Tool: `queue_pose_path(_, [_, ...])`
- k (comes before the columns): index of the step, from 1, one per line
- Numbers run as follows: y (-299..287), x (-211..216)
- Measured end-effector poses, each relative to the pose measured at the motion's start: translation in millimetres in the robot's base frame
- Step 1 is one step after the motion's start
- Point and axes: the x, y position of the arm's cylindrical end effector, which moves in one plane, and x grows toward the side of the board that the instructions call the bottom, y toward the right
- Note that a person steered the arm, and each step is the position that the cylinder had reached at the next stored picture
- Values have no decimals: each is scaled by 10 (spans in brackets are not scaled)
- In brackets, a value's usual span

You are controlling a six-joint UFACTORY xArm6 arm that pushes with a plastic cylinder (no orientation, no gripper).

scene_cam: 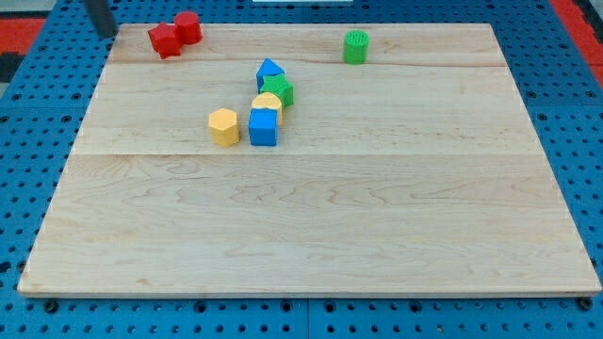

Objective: Separate the red circle from red star

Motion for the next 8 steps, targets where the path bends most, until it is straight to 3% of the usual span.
queue_pose_path(2, [152, -6])
queue_pose_path(4, [1371, 7])
queue_pose_path(5, [1735, 265])
queue_pose_path(6, [1645, 310])
queue_pose_path(7, [1565, 0])
queue_pose_path(8, [2043, 0])
